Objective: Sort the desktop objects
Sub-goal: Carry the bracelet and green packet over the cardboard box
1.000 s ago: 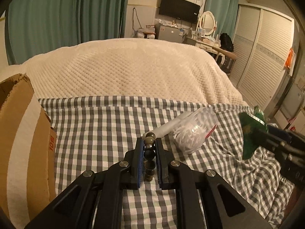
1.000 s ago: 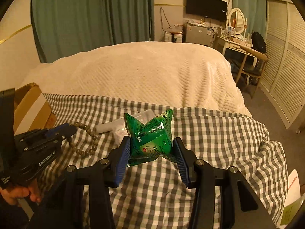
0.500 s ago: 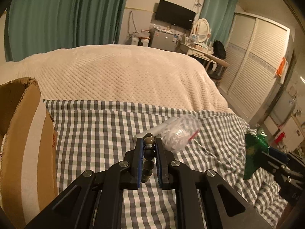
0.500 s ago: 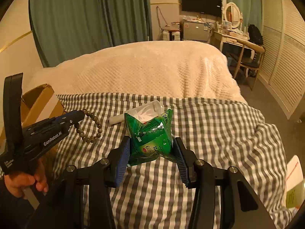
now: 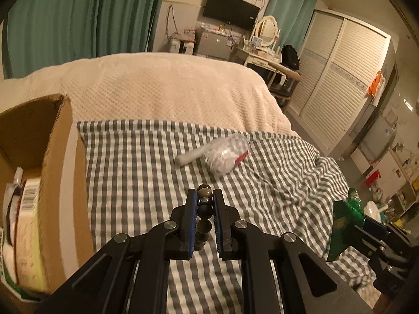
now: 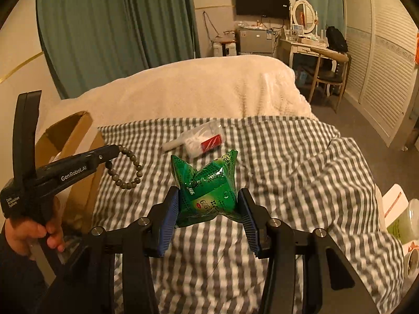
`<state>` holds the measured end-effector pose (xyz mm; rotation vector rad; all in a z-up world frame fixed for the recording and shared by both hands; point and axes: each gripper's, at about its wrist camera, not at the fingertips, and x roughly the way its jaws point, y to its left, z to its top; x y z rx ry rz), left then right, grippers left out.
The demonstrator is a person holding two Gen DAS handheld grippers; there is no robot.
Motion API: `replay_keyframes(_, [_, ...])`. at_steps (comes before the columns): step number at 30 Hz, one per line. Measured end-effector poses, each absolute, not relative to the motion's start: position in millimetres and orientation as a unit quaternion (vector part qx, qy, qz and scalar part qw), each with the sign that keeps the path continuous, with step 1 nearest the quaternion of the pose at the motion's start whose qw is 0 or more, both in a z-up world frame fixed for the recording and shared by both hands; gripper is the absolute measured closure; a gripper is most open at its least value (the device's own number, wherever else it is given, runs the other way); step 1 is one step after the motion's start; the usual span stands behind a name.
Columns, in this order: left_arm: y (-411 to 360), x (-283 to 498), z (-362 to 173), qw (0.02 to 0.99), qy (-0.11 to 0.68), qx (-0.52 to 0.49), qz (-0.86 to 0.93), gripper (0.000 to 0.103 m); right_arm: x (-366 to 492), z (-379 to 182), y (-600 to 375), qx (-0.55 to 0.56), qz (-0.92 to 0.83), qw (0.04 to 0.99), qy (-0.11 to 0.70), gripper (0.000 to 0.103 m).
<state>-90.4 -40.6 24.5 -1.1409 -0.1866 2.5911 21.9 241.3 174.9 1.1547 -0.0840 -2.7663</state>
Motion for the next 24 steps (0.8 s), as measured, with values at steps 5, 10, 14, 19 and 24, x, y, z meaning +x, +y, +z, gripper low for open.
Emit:
replay_keyframes(5, [-56, -78, 43, 0.150, -0.069, -0.403, 0.900, 0.091, 47, 192, 232, 0.379, -0.922, 0.083, -0.022, 0.058])
replay_keyframes(10, [-75, -72, 66, 0.144, -0.067, -0.395, 0.905, 0.091, 64, 216, 222, 0.369, -0.925, 0.092, -0.020, 0.058])
replay_keyframes(14, [-100, -73, 89, 0.128, -0.074, -0.382, 0.912, 0.091, 74, 235, 206, 0.360, -0.927, 0.104, -0.012, 0.058])
replay_keyframes(19, [-135, -74, 123, 0.108, -0.081, -0.363, 0.922, 0.091, 77, 256, 173, 0.350, -0.926, 0.138, -0.009, 0.058])
replay_keyframes(24, [-166, -79, 147, 0.080, -0.066, -0.350, 0.931, 0.091, 68, 279, 120, 0.335, -0.924, 0.182, 0.023, 0.058])
